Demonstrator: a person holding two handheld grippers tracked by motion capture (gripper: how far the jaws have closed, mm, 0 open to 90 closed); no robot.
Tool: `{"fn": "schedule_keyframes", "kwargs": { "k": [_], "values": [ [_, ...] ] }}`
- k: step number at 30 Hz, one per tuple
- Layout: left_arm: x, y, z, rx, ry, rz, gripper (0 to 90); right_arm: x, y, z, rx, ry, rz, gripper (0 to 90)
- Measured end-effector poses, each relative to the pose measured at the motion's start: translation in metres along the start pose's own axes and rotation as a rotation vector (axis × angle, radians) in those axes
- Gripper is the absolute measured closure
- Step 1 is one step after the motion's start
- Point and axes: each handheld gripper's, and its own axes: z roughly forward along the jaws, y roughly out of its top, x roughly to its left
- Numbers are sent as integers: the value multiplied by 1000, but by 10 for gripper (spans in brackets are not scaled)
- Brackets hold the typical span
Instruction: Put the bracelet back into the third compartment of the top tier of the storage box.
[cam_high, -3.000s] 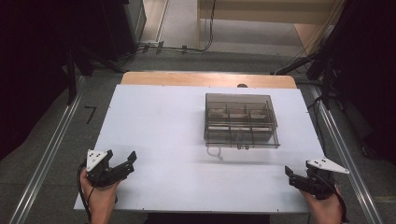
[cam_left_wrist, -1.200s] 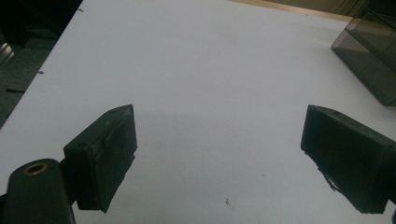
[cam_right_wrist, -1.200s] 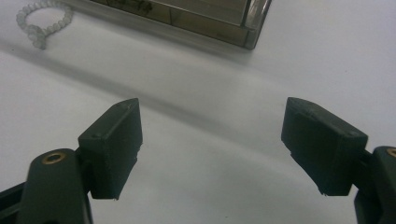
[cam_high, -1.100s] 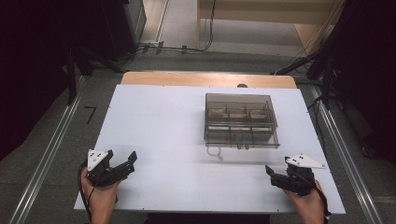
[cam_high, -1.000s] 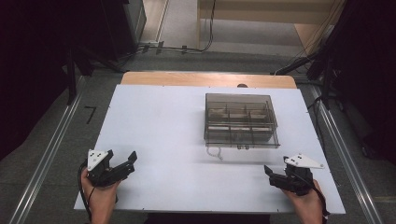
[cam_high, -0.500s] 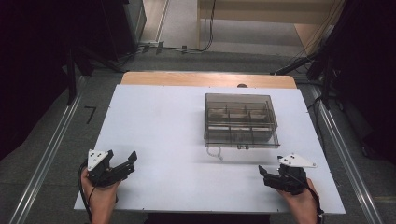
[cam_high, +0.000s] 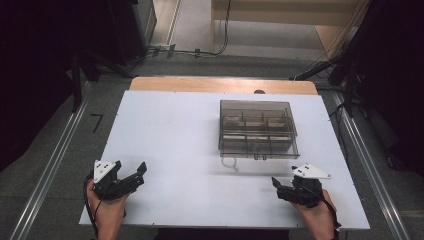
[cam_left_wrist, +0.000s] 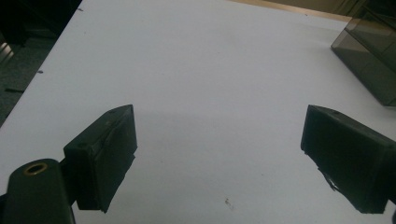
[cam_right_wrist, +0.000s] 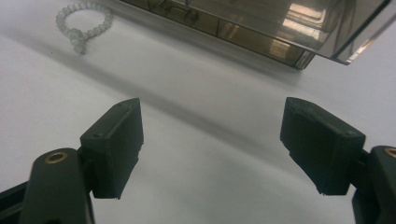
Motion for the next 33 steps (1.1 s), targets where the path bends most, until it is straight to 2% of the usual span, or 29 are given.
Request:
{"fn": "schedule_keyframes", "kwargs": {
  "k": [33],
  "values": [
    [1,0,-1,0,1,-1,107,32,12,21,12,44,-55,215]
  ]
}}
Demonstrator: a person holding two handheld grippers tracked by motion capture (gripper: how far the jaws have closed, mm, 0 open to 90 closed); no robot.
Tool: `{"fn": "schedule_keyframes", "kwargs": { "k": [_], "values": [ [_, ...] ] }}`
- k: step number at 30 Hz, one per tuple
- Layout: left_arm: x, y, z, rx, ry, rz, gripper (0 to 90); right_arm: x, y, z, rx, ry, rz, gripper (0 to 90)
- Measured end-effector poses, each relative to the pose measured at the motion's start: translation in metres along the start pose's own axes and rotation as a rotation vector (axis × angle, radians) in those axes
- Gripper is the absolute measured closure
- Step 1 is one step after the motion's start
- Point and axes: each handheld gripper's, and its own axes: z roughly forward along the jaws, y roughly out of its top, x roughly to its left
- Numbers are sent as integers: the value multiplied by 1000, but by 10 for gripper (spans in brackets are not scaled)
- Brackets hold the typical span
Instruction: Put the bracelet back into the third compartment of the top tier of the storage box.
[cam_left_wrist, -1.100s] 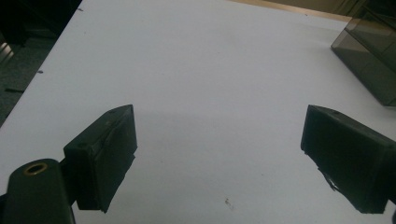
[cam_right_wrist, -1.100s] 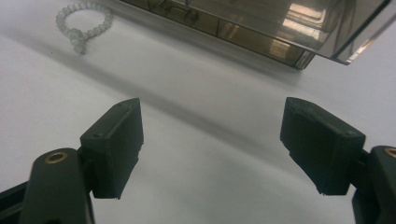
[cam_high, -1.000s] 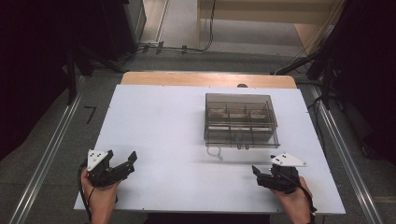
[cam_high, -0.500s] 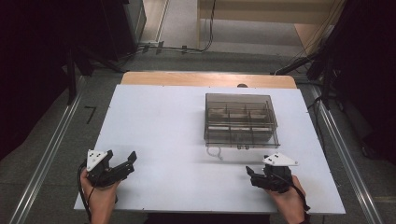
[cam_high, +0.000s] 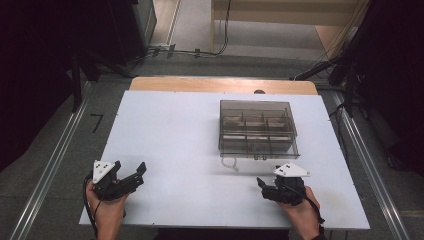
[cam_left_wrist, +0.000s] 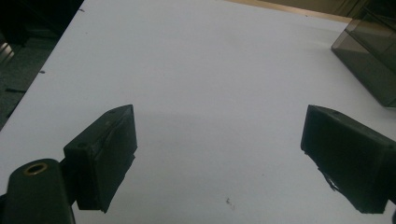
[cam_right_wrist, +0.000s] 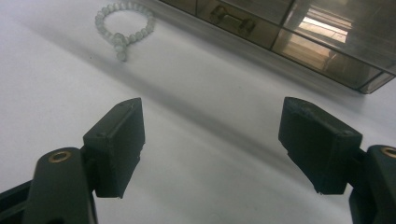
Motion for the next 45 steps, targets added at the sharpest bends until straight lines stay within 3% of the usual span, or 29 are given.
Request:
{"fn": "schedule_keyframes", "kwargs": {
  "k": [6,27,35,45],
  "values": [
    [0,0,0,0,0,2,107,10,2,9,18,14,-26,222],
    [0,0,0,-2,0,2,107,26,13,24,6,39,-28,301],
    [1,0,0,-3,-1,1,107,33,17,34,0,48,-35,388],
    [1,0,0,-3,0,0,107,39,23,41,-10,97,-23,513]
  ]
}}
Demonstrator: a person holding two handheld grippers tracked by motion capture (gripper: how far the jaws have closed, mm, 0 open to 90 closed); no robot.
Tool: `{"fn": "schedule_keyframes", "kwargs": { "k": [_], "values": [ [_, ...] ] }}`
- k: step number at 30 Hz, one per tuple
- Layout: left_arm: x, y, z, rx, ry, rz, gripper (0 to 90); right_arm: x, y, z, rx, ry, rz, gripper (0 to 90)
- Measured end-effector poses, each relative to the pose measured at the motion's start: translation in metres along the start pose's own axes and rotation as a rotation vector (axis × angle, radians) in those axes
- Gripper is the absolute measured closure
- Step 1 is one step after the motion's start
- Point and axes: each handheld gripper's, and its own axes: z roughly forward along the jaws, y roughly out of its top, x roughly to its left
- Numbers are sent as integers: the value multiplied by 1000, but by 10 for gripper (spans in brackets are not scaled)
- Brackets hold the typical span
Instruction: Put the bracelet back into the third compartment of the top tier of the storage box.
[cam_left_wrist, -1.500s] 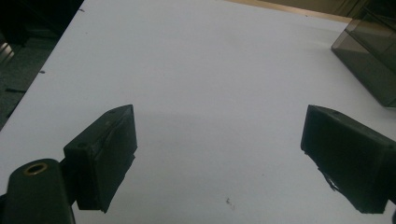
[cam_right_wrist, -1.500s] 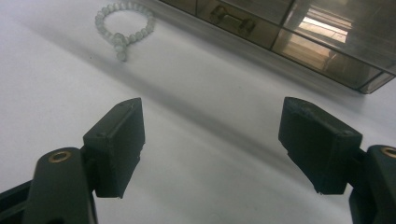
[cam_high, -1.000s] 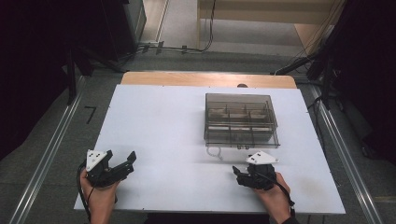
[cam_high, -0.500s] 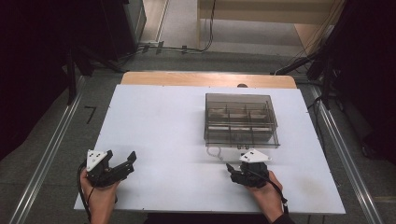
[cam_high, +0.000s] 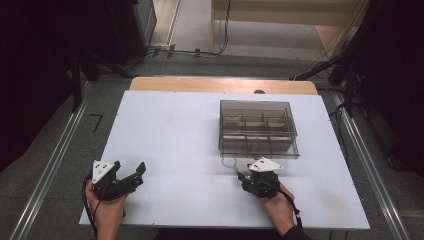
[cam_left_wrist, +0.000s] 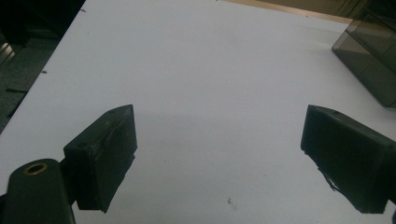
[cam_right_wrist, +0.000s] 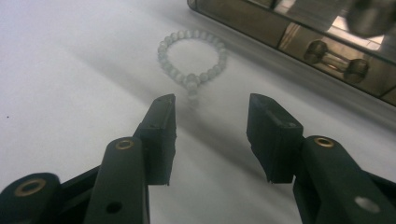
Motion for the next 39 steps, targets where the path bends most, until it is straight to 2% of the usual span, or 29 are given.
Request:
{"fn": "schedule_keyframes", "kwargs": {
  "k": [8,19,39],
  "values": [
    [0,0,0,0,0,-2,107,-2,3,7,2,24,23,621],
    [0,0,0,1,1,-2,107,1,7,15,7,55,14,733],
    [0,0,0,0,2,-2,107,3,12,23,9,64,-8,829]
  ]
}}
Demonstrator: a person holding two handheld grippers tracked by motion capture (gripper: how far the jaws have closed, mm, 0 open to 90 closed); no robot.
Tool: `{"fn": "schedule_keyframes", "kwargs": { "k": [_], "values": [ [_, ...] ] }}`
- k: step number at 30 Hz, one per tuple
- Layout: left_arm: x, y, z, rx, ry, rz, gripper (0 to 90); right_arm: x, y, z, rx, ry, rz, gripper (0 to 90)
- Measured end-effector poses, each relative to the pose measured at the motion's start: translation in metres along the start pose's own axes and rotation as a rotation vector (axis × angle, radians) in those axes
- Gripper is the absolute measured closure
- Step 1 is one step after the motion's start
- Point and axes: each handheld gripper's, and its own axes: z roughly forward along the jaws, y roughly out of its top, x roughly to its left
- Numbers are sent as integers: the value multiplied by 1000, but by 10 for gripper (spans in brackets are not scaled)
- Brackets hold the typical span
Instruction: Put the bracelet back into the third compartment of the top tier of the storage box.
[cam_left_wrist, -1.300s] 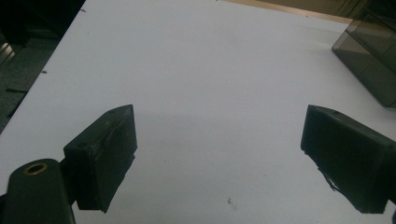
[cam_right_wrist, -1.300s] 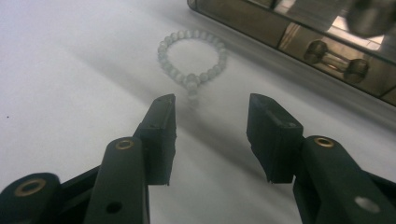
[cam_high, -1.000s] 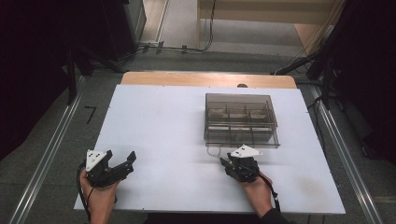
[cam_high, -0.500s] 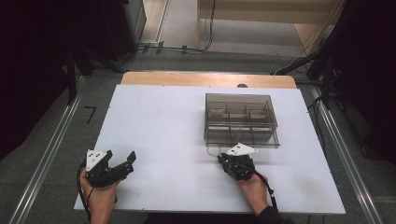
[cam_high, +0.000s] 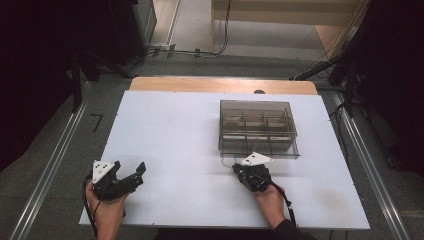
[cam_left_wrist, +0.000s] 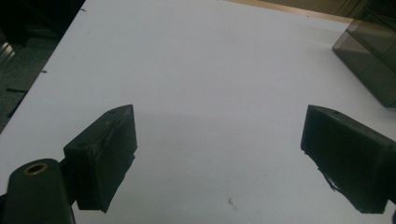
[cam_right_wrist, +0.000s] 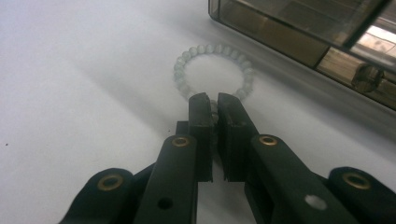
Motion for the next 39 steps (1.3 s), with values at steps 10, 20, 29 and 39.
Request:
{"fn": "schedule_keyframes", "kwargs": {
  "k": [10,20,29,39],
  "values": [
    [0,0,-1,2,0,-1,107,2,2,-10,-10,35,-2,833],
    [-1,0,-1,-3,0,-3,107,9,3,-30,-19,75,-21,835],
    [-1,0,-1,-1,2,-1,107,15,5,-51,-35,122,-12,835],
    [-1,0,-1,-1,0,4,107,14,8,-71,-71,155,5,835]
  ]
}}
